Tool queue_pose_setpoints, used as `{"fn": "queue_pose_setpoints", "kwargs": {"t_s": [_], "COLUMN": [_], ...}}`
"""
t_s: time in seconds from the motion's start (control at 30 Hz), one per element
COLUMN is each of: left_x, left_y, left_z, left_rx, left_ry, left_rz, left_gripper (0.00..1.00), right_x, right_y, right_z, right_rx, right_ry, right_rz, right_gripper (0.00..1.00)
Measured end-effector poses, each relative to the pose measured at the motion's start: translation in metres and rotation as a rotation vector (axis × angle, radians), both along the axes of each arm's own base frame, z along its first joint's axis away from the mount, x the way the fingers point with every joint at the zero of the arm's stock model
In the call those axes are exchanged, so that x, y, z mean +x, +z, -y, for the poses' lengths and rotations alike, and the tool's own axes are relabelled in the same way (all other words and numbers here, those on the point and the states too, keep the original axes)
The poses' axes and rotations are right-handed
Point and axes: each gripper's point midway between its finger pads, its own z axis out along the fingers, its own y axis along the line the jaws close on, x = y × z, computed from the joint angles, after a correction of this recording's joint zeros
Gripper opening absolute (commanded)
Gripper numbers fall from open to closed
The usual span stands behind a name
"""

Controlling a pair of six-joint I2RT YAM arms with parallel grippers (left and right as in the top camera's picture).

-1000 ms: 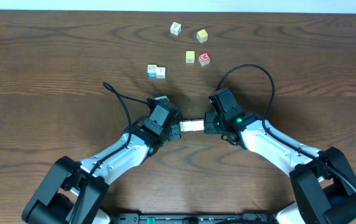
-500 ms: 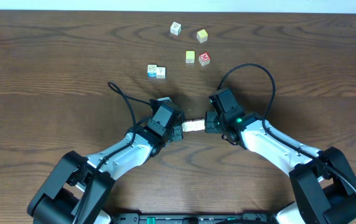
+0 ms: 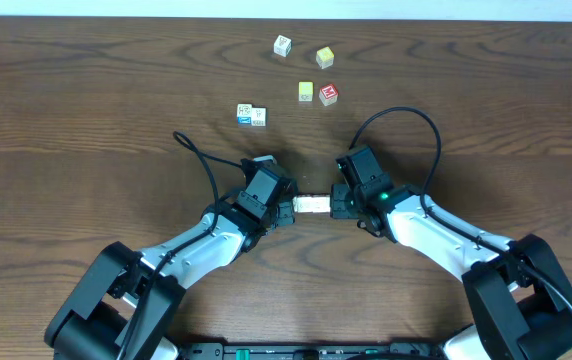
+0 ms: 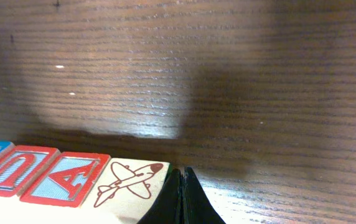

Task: Lift 4 blocks
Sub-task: 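Hold the row clamped between both grippers near table center, then keep squeezing the block row between both grippers, holding it steady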

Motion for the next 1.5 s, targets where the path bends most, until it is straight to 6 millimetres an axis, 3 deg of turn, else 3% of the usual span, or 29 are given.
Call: {"fn": "queue_pose_setpoints", "kwargs": {"t_s": [1.5], "left_x": [0.0059], "left_y": [0.0017], "left_z": [0.0023], "left_rx": [-0.009], "left_ry": [0.005], "left_rz": [0.025], "left_gripper": [0.07], "right_x": [0.0004], "right_y": [-0.0022], "right_z": [0.0017], "right_rx": [-0.01], "right_ry": [-0.004], "right_rz": [0.0], "right_gripper": [0.01]}}
